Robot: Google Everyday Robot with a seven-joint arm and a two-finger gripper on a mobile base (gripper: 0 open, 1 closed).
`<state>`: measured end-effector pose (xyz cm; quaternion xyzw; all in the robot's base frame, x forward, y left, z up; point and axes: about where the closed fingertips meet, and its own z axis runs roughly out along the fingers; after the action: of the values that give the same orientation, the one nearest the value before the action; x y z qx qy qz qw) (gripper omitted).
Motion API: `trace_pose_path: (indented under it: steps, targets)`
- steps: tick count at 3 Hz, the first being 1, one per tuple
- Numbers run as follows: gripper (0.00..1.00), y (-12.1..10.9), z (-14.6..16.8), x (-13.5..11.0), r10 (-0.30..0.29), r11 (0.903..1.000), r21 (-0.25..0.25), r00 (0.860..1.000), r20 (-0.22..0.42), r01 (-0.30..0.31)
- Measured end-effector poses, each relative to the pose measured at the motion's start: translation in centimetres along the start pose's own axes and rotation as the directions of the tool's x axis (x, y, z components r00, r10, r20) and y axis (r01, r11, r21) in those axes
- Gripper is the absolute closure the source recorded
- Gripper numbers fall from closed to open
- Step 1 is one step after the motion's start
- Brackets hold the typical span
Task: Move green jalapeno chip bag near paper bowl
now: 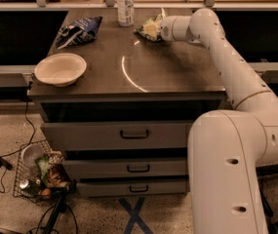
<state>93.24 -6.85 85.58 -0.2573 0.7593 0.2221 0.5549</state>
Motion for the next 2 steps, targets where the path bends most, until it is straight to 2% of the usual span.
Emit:
trace_pose_path:
  steps: [2]
  targets:
    - [1.0,0.01,-0.01,-0.02,0.0,1.0,0.0,1.0,0.0,0.0]
